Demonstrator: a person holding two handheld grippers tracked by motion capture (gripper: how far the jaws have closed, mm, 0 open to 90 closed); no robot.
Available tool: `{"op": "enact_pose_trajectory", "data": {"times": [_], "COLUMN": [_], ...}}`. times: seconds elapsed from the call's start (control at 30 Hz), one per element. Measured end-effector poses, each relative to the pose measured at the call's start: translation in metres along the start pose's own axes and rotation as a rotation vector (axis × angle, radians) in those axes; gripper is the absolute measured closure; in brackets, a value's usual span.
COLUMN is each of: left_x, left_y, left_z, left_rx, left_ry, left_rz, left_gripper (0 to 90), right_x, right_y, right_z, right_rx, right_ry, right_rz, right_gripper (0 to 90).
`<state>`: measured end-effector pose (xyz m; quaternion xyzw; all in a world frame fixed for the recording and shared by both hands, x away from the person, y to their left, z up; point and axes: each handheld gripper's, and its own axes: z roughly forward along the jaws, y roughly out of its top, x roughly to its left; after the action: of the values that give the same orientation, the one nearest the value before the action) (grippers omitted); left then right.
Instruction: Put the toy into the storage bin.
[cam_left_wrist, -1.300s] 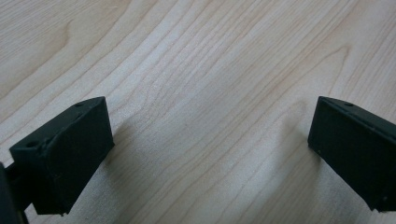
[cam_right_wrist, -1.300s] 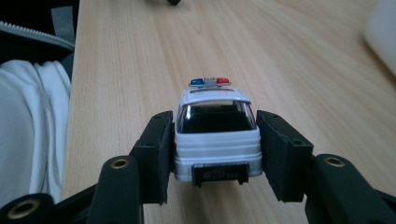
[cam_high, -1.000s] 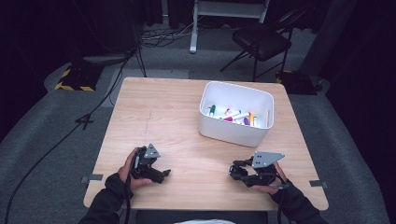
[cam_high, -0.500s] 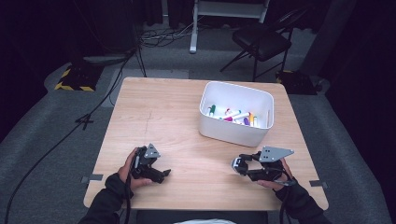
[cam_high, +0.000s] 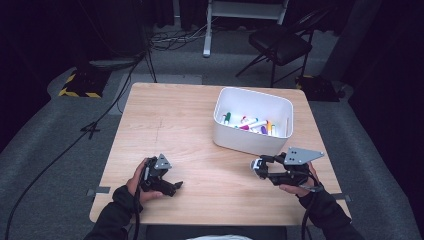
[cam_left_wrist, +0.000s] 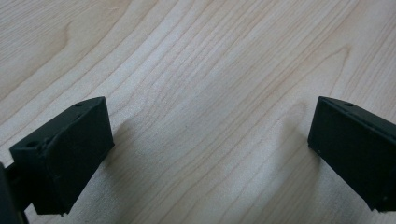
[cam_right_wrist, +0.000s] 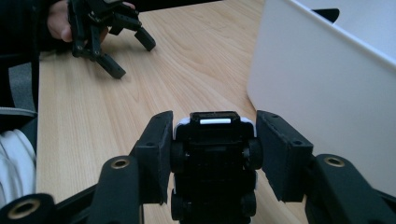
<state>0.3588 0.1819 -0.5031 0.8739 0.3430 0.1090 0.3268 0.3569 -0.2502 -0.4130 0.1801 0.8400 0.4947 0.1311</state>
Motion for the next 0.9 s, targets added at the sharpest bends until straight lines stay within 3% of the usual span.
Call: {"op": "enact_pose_trajectory", "data": {"times": [0.9], "left_x": [0.000], "left_y": [0.000], "left_z": [0.000], "left_rx": [0.000], "left_ry": [0.000], "left_rz": [0.000], "left_gripper": [0.2], "right_x": [-0.020], "right_y": [0.076], "right_z": [-0.022], "right_rx": [-0.007], "right_ry": [-0.043], "right_rz": [-0.062], "right_gripper": [48.9]}}
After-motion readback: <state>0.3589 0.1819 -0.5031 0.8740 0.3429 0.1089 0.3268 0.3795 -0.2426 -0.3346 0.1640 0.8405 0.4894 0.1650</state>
